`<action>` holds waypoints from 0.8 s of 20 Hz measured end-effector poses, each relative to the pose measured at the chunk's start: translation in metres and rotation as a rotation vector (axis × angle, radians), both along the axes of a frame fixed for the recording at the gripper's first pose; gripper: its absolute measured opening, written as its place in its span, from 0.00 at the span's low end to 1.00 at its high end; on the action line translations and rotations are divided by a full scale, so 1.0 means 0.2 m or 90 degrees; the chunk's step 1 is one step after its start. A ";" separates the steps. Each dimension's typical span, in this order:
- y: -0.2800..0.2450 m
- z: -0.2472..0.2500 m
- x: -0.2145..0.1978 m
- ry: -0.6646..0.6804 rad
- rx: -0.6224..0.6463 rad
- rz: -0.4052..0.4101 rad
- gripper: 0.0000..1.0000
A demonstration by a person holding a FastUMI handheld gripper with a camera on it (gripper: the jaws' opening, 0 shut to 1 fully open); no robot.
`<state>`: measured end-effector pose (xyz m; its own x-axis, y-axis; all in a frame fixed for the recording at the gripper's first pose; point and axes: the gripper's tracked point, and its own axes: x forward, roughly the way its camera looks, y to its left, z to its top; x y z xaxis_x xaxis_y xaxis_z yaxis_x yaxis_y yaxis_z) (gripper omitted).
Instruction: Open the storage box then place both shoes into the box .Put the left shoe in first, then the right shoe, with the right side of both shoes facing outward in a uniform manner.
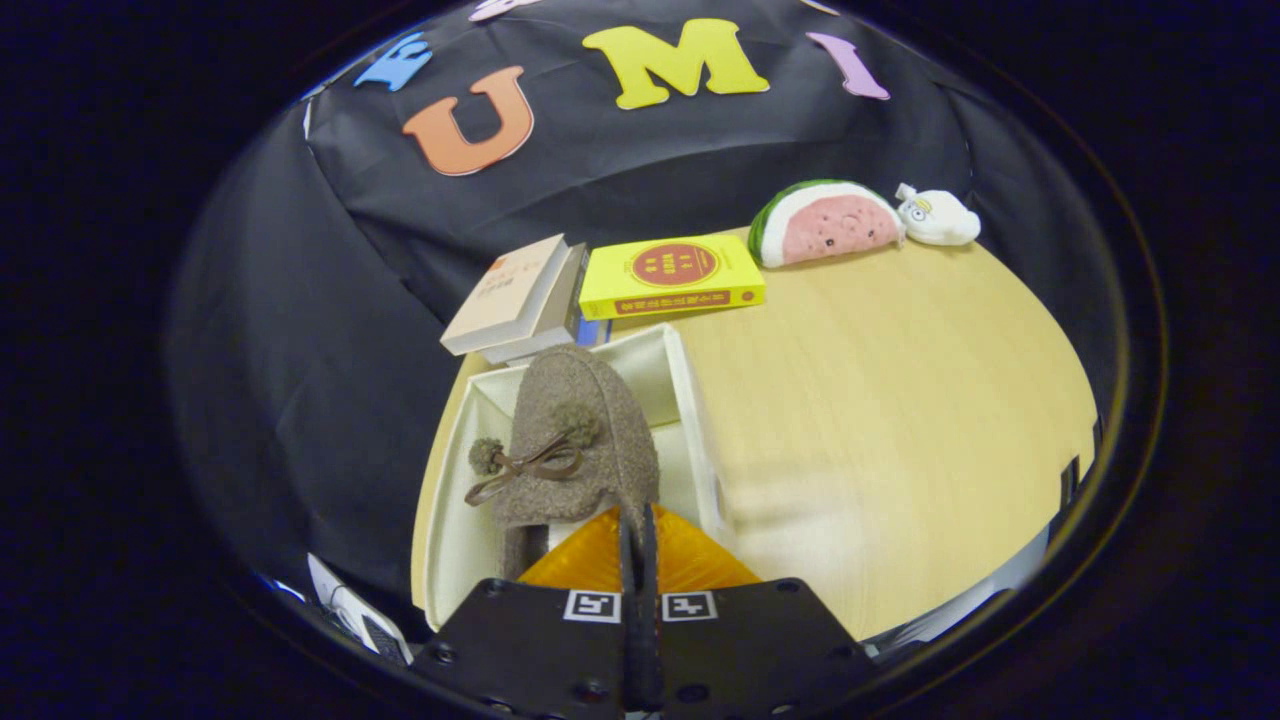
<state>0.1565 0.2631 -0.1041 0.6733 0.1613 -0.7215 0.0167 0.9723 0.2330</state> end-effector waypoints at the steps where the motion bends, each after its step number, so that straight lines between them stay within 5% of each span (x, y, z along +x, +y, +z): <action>1: 0.00 0.00 0.00 -0.007 -0.004 -0.001 0.01; 5: 0.03 0.03 -0.01 -0.042 -0.002 0.008 0.04; 7: 0.01 0.07 0.00 -0.073 -0.016 0.006 0.16; 9: 0.00 0.14 -0.01 -0.109 -0.022 0.004 0.12; 11: -0.02 0.21 -0.03 -0.143 -0.033 0.010 0.26; 14: -0.08 0.32 -0.09 -0.194 -0.038 0.007 0.26; 16: -0.15 0.40 -0.13 -0.235 -0.043 -0.005 0.39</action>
